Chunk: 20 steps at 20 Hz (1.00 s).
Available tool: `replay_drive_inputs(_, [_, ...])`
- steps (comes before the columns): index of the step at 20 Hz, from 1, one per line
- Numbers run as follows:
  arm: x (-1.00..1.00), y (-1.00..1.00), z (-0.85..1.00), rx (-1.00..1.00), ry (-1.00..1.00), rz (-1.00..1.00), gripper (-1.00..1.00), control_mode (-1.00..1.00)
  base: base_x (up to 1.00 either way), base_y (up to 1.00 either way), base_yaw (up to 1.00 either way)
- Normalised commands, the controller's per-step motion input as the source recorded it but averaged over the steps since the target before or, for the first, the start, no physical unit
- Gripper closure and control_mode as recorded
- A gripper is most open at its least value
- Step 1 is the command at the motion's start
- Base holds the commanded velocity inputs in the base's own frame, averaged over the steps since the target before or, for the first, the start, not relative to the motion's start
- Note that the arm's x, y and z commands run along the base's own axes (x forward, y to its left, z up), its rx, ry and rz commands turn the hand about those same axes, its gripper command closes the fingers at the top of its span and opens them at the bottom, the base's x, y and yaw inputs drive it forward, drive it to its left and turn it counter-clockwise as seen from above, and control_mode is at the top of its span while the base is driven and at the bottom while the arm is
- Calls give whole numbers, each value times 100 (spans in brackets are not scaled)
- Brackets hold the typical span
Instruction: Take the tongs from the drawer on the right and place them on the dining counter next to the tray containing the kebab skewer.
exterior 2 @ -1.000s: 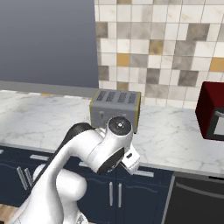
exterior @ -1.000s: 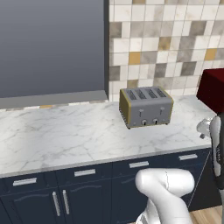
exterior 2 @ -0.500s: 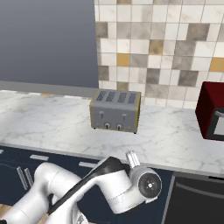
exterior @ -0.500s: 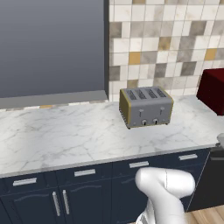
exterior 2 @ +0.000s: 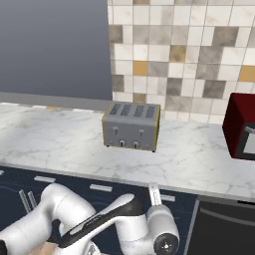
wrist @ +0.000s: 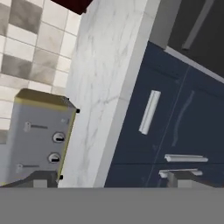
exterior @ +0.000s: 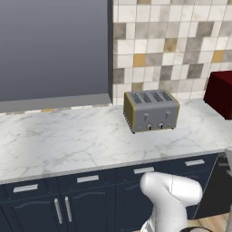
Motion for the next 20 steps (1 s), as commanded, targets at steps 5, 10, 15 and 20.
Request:
replay_drive_inputs(5, [27, -1, -25, 11, 0, 0, -100, -100, 0, 0, 0])
replay_drive_inputs(10, [8, -15, -42, 26, -2, 0, -100, -100, 0, 0, 0])
replay_drive_inputs(15, [13, -6, -39, 30, -10, 0, -100, -100, 0, 0, 0])
replay_drive_inputs(20, [28, 0, -31, 3, -17, 0, -100, -100, 0, 0, 0])
